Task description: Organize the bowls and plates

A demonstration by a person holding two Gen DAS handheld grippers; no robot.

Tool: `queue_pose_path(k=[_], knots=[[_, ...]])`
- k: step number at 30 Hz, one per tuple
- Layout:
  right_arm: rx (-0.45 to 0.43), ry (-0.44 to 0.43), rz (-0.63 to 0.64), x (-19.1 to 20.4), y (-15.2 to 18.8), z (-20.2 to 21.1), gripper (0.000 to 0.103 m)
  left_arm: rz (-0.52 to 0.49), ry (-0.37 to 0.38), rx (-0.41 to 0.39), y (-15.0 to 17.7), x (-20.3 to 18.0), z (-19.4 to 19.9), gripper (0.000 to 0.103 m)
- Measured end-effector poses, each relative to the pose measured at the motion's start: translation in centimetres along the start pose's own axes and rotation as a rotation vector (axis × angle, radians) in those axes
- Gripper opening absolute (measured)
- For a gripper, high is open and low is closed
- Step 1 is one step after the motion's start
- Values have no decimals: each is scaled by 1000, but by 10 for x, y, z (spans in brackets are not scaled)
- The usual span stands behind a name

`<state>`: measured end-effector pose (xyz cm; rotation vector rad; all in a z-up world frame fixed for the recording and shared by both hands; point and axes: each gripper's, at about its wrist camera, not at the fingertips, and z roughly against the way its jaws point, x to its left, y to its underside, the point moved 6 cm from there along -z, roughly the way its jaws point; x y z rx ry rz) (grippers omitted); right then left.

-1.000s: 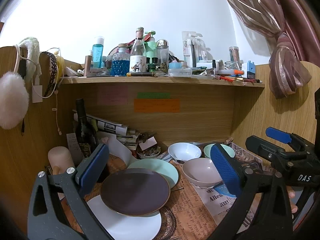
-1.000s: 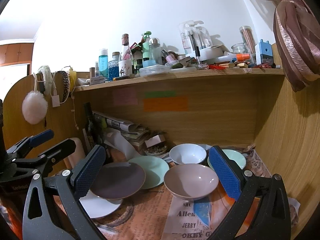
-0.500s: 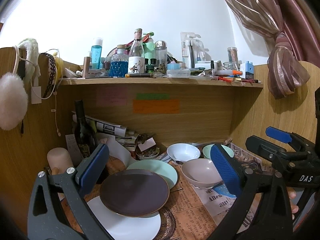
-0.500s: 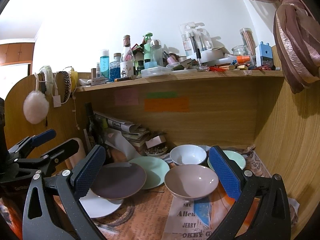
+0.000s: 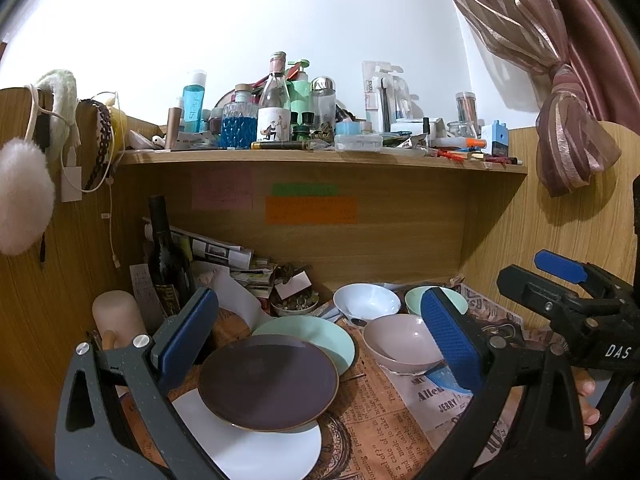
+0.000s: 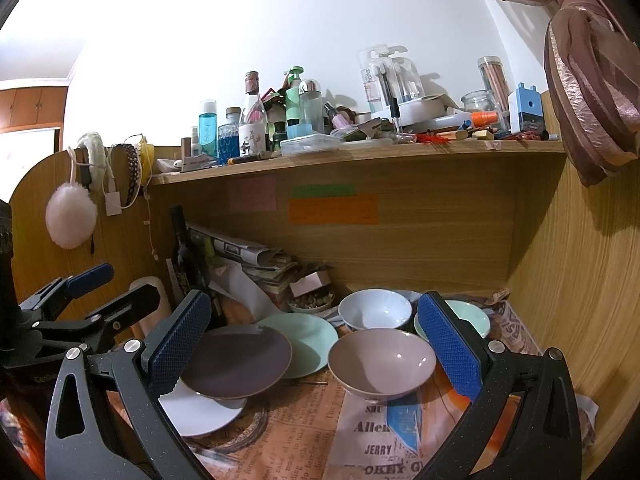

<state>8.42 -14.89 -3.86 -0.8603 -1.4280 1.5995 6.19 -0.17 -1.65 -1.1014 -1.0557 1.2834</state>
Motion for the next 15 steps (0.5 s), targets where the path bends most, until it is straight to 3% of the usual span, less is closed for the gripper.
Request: queue_pose_path(k=[15], knots=[[14,-6,-10,1,2,-5,103,-2,-3,8,2,3,-3,103]])
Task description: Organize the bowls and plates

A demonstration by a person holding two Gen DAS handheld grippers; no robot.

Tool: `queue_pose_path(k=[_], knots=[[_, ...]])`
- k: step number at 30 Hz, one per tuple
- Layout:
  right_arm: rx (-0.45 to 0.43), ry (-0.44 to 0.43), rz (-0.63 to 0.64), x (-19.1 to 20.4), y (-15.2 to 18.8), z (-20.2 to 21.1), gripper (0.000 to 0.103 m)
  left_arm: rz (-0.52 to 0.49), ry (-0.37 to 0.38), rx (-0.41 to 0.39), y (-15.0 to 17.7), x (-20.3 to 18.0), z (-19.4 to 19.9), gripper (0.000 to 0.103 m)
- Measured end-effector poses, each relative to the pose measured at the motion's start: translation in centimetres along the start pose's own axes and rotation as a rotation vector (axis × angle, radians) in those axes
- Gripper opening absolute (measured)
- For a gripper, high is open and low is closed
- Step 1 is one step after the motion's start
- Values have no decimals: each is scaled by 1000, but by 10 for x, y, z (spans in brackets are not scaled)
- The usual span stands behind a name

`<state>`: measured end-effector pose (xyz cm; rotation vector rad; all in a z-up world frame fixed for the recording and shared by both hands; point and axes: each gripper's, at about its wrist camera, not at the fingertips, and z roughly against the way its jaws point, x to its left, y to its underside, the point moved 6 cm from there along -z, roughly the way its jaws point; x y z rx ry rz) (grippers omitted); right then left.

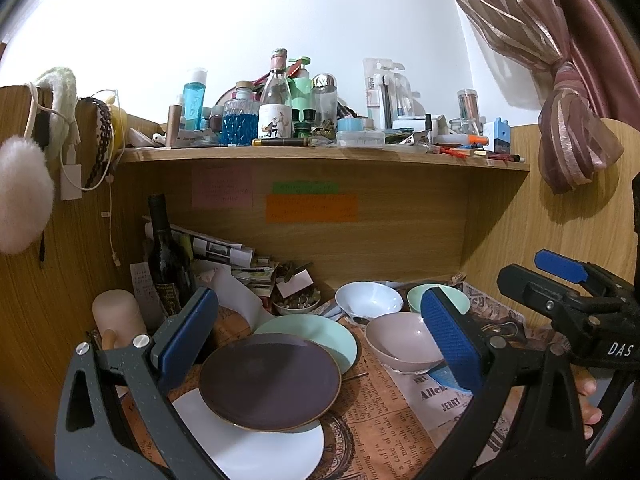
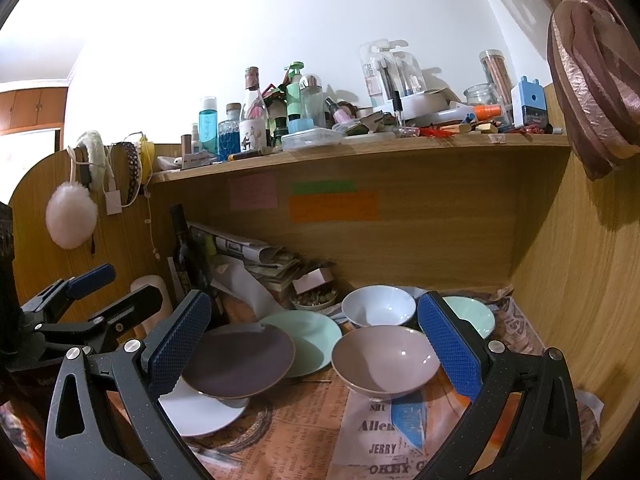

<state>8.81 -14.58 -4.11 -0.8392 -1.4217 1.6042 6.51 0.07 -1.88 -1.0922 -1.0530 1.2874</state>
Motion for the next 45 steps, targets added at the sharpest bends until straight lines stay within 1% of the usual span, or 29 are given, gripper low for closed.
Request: queue_pose_path(k=[8,12,18,21,25,28,30,32,37,39,41,42,45], knots=[[27,-8,-7,0,5,-13,103,1,-4,19,6,3,-11,103],[57,-18,-13,2,12,-27,103,11,6,52,12,10,-21,103],[129,-41,-11,6,30,-55,103,69,12,142,27,33,-46,103],[189,-32,-8,9,42,-75,103,81,-21,182,38,50,-59,103],[267,-61,-17,12,60,-99,103,97,-54,263,55,75,-80,103],[319,-85,-32,15,74,-117,103,108,-62,326,66,92,-95,103],[355,-100,-45,18,82,-126,102,111,-68,370,75,104,-106,100],[394,-111,-54,21,91,-136,99,100,-75,421,84,113,-115,84],[473,-121,-67,28,107,-158,87,110,-70,515,105,134,-135,77],[509,-124,-78,29,114,-167,79,125,-59,556,113,140,-143,74],[542,-131,-98,30,120,-174,74,140,-26,611,121,144,-152,64],[557,-135,-111,29,123,-177,71,144,-15,631,124,146,-155,63],[594,-139,-137,30,131,-186,63,136,-18,667,131,151,-166,59]])
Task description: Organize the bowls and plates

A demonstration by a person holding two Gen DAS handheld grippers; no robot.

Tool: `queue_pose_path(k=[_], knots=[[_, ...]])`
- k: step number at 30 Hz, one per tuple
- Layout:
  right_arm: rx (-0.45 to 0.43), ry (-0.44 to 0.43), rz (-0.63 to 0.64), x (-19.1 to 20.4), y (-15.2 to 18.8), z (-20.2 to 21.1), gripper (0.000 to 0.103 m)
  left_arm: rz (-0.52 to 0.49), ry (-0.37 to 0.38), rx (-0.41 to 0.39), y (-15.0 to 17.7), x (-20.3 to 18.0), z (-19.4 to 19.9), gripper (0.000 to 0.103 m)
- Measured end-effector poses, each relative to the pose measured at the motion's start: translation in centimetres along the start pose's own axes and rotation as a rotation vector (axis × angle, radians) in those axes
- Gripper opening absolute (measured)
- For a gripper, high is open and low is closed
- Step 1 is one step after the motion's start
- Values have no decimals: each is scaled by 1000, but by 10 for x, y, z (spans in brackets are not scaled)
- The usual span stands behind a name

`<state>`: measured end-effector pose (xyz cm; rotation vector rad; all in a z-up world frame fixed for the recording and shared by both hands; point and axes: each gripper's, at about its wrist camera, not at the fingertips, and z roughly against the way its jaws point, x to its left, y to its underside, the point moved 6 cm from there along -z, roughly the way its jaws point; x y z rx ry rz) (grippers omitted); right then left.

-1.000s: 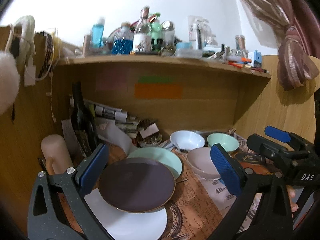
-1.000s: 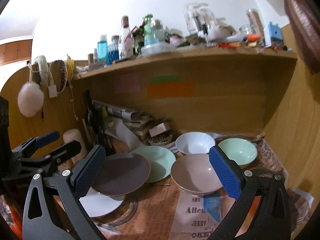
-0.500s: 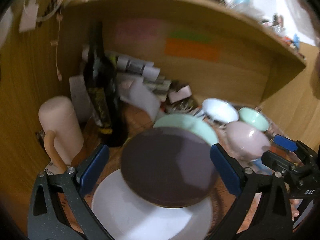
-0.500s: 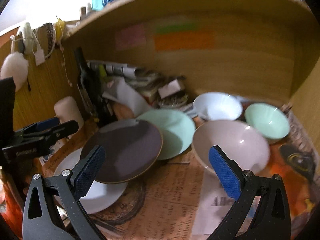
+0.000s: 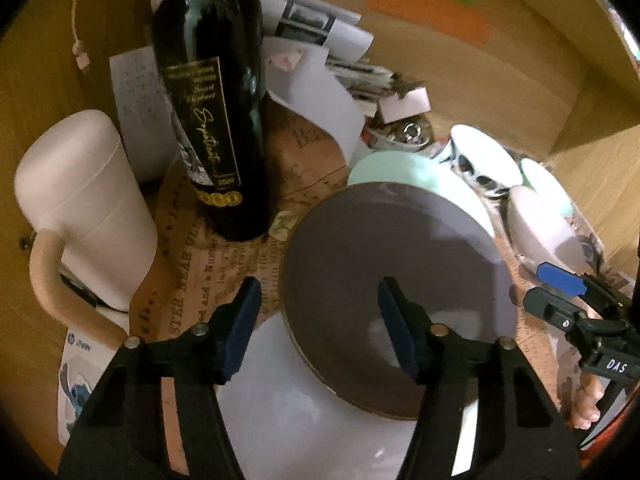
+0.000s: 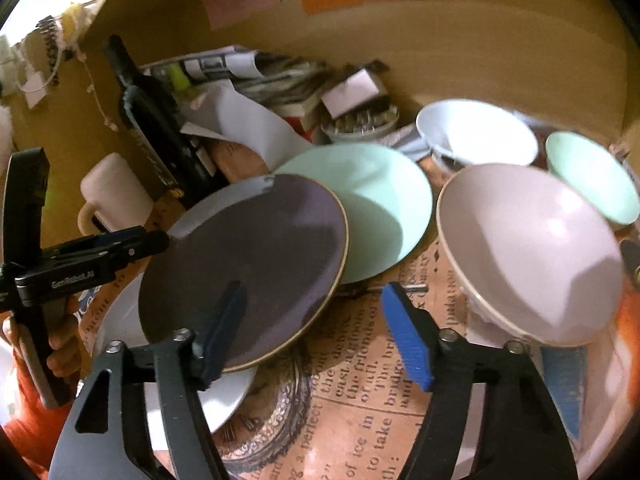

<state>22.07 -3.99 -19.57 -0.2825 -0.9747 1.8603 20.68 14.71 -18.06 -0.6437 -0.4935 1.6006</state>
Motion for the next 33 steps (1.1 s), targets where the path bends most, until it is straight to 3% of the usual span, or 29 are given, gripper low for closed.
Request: queue_pose_path(k=[7,11,21,26,33], knots=[[67,-17,-43,-4,1,-21,46,11,23,83,-3,11,-24,41],[86,-16,-46,-3,1,-30,30,17,44,106,-3,15,-32,33],[97,-46,-78,-2,-2,-39,26,8,91,127,-6,16,-41,28],[93,-28,-83,-3,-4,-38,26,-38,82,103,-6,12,-37,28],[62,-1,-38,2,-10,-30,26,-18,84,91,-5,13,-35,28]])
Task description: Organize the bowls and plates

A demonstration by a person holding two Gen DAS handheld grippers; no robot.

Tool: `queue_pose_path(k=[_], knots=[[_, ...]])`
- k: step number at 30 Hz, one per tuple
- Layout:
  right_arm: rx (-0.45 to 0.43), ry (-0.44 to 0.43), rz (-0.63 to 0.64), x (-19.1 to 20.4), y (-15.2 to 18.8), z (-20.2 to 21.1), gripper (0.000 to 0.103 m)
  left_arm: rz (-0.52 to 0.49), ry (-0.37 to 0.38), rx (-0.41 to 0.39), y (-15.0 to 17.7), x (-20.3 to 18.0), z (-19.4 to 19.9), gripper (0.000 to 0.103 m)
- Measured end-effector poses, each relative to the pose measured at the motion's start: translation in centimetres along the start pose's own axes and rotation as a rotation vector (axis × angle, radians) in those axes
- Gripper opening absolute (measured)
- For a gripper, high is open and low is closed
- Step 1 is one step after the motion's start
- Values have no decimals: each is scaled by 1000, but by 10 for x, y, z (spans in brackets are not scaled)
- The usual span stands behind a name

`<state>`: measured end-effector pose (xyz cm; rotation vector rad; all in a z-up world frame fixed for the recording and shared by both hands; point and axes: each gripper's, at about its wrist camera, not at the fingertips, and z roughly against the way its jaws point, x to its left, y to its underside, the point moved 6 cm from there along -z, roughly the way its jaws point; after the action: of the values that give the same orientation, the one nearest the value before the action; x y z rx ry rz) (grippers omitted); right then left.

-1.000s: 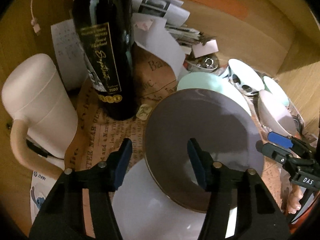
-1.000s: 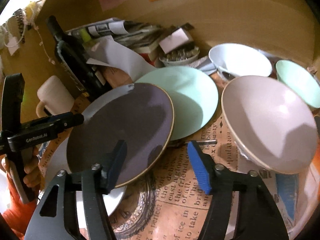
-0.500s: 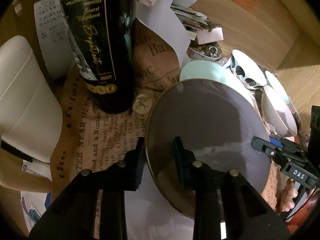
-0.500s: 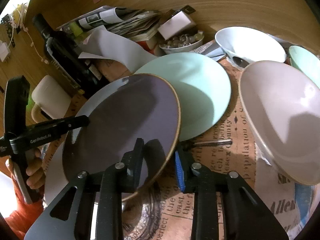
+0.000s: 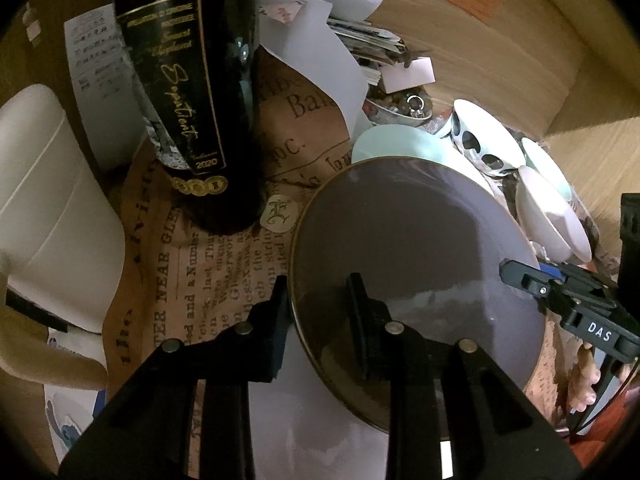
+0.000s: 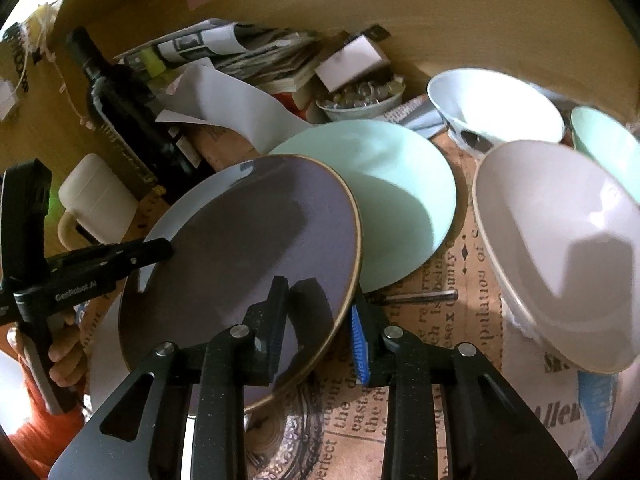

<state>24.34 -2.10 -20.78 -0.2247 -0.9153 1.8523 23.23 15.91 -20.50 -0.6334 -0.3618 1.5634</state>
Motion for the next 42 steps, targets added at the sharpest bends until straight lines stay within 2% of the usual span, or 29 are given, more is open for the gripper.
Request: queue_pose_path(k=[12,26,42], knots=[[-43,-10,22,4,-1,21,25,4,-32,-56,8,-8,21,28],[-122,-13,27,0,16,74,25,-37,-28,-132,22,-49,61,28],[-152,-3,16,-26,50,121,25,-67,-15,-145,47,-102,81,28]])
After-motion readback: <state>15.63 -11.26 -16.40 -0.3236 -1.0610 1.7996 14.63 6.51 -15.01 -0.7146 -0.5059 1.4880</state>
